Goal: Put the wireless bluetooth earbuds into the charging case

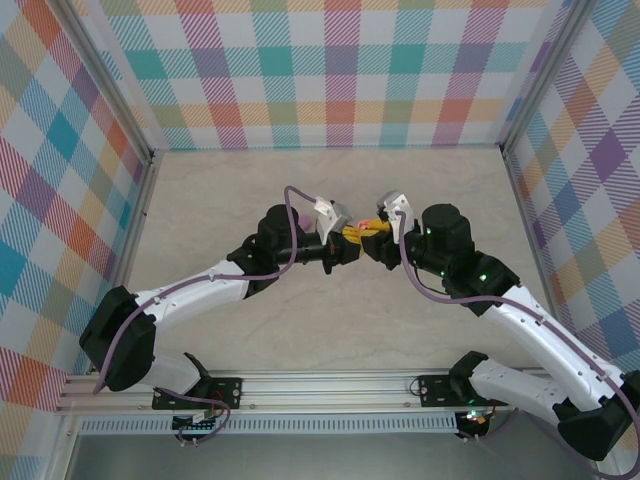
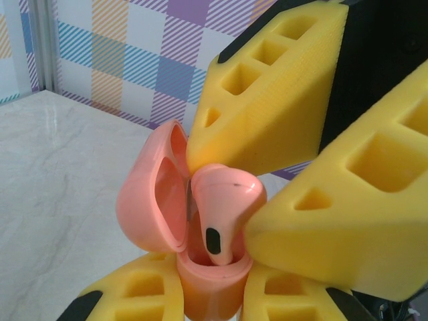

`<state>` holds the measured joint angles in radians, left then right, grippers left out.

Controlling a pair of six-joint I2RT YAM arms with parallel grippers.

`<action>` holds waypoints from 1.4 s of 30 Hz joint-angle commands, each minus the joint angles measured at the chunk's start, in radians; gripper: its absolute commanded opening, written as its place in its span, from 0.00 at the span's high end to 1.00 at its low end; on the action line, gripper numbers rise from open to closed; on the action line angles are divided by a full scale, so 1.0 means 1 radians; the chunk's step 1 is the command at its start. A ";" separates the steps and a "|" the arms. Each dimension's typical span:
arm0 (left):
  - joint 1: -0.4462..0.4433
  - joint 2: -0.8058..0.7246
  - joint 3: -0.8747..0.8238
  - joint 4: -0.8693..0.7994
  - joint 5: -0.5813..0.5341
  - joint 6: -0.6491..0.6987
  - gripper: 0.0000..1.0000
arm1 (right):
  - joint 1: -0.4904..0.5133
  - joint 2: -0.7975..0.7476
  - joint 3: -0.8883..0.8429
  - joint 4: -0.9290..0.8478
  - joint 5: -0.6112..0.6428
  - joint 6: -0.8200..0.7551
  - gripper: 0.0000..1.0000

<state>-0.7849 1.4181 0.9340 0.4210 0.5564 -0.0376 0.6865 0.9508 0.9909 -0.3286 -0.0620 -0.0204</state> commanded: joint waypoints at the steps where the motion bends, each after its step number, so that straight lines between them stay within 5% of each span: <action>1: -0.017 -0.043 0.031 0.065 -0.015 -0.002 1.00 | 0.002 -0.010 0.009 -0.012 -0.024 -0.010 0.68; 32: -0.016 -0.068 0.018 0.061 -0.027 -0.004 1.00 | 0.002 0.027 0.173 -0.128 -0.022 0.089 0.54; 39: -0.017 -0.064 0.011 0.060 -0.033 0.000 1.00 | 0.002 0.061 0.275 -0.183 -0.036 0.144 0.54; 42: -0.017 -0.063 0.009 0.058 -0.035 0.002 1.00 | 0.001 0.073 0.318 -0.206 -0.027 0.169 0.62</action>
<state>-0.7879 1.3766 0.9340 0.4477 0.5297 -0.0372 0.6865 1.0172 1.2575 -0.5011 -0.0841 0.1051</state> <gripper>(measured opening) 0.161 0.404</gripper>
